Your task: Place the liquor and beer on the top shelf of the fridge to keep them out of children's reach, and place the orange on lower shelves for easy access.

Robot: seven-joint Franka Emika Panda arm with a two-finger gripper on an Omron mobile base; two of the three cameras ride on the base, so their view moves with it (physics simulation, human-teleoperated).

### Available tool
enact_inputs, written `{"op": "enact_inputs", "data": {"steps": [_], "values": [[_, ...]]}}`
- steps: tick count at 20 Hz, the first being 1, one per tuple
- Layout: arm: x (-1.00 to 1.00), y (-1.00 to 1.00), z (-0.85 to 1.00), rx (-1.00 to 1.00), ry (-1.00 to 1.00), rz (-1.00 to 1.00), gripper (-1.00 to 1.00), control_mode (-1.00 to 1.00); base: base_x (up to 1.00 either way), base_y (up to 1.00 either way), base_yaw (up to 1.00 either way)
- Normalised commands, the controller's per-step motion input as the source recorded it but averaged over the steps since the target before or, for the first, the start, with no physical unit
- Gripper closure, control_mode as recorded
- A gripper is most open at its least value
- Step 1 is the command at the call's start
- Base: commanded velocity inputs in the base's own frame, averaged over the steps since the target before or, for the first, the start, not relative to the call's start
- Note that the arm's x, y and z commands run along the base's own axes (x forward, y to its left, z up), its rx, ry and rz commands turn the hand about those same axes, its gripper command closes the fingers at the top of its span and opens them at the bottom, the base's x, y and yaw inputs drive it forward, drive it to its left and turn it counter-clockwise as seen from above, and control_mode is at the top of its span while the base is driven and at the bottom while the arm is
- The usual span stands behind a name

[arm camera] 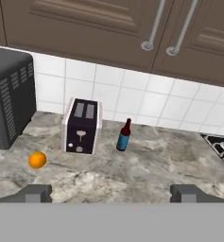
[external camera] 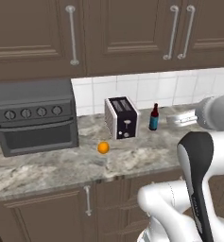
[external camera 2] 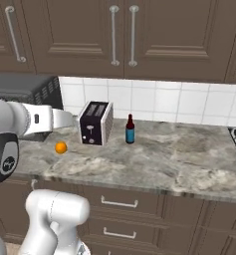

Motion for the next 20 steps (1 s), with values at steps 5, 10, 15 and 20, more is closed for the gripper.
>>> {"op": "enact_inputs", "data": {"steps": [5,10,15,20], "values": [[0.00,0.00,0.00,0.00,0.00,0.00,-1.00,1.00,0.21,-0.06,0.32],[0.00,0.00,0.00,0.00,0.00,0.00,-1.00,1.00,0.32,-0.23,0.31],[0.24,-0.42,-0.24,0.07,0.07,0.11,-1.00,-1.00,0.08,-0.06,0.05],[0.21,-0.93,-0.38,0.11,0.04,0.02,-1.00,-1.00,0.00,0.00,0.00]]}}
